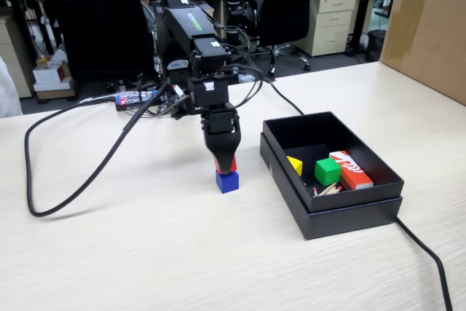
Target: Put the red cube on top of the blue cube
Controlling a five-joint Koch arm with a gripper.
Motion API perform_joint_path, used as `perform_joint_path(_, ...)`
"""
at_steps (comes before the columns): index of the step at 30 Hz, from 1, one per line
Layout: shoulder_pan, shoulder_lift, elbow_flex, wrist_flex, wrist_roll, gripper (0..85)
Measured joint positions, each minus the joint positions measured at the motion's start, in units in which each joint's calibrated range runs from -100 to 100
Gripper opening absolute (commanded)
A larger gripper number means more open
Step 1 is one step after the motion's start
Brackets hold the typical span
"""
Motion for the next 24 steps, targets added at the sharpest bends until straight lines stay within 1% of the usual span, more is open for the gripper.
perform_joint_path(2, 0.0, 0.0, 0.0, 0.0, 0.0, 12.1)
perform_joint_path(3, 0.0, 0.0, 0.0, 0.0, 0.0, 13.7)
perform_joint_path(24, 0.3, 1.0, -0.8, 0.0, 0.3, 14.0)
